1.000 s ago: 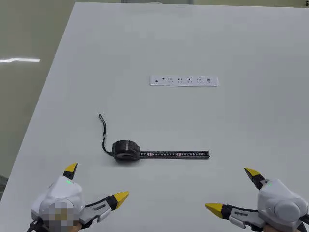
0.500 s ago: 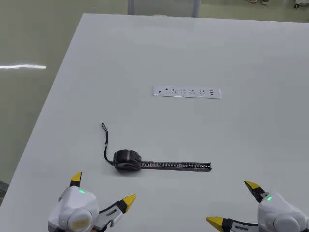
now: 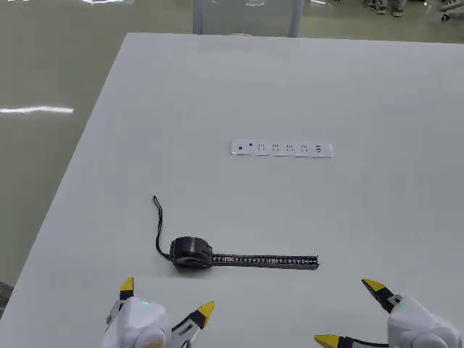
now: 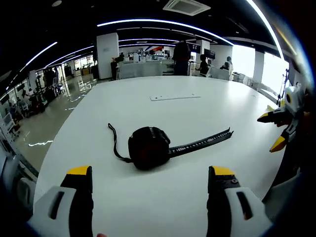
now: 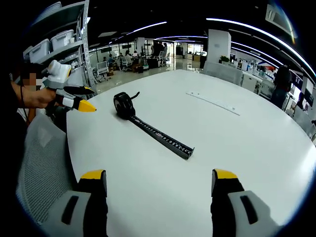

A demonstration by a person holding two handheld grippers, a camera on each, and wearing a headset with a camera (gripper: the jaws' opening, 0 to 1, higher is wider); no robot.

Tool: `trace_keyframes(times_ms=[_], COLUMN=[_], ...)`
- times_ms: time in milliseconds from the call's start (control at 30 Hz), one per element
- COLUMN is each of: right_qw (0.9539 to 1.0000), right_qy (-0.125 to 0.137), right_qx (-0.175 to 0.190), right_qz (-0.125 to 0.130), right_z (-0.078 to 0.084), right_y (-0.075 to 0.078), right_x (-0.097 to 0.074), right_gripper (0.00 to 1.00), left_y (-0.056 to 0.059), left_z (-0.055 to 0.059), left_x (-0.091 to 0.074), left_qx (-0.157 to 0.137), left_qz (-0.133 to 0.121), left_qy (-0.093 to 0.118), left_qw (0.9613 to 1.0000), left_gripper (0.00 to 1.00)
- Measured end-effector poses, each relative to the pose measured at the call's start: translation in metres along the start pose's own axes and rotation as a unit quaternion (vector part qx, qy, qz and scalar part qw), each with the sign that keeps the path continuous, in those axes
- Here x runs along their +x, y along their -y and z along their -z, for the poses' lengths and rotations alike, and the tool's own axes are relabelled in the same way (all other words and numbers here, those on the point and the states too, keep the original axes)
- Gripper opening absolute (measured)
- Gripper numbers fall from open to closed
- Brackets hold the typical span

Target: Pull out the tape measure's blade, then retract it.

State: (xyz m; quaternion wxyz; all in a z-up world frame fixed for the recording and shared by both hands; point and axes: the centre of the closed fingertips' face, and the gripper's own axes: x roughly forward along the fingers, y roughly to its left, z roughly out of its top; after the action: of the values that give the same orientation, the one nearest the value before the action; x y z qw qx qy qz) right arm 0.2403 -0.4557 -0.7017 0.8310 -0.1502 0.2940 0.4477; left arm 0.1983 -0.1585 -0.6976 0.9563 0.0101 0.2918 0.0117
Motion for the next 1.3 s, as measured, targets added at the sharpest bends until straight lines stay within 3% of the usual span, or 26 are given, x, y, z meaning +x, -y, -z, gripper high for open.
trace_keyframes(times_ms=[167,433,667,833,1067,1300], right_qw=[0.9996,0.9971,0.9922,0.9895,0.9812,0.9747], right_qy=[-0.013,-0.011,-0.019,-0.017,-0.016,-0.023], right_qx=[-0.012,-0.058,-0.097,-0.110,-0.146,-0.174], right_qz=[-0.020,-0.048,-0.076,-0.092,-0.125,-0.138], right_z=[0.007,0.008,0.008,0.007,0.005,0.004], right_y=[0.005,0.016,0.029,0.038,0.041,0.049], right_x=[0.008,0.021,0.034,0.044,0.055,0.067], right_gripper=[0.83,0.75,0.66,0.60,0.55,0.54], left_y=[0.005,0.018,0.012,0.009,0.012,0.006], left_z=[-0.004,-0.007,-0.012,-0.010,-0.010,-0.011], left_x=[0.009,0.027,0.040,0.053,0.067,0.081], left_qx=[-0.006,-0.009,-0.009,-0.024,-0.030,-0.036], left_qz=[-0.011,-0.014,-0.039,-0.043,-0.047,-0.065], left_qy=[0.007,0.014,0.026,0.015,0.011,0.013], left_qw=[0.9999,0.9998,0.9988,0.9987,0.9984,0.9972], left_gripper=[0.92,0.86,0.83,0.81,0.80,0.78])
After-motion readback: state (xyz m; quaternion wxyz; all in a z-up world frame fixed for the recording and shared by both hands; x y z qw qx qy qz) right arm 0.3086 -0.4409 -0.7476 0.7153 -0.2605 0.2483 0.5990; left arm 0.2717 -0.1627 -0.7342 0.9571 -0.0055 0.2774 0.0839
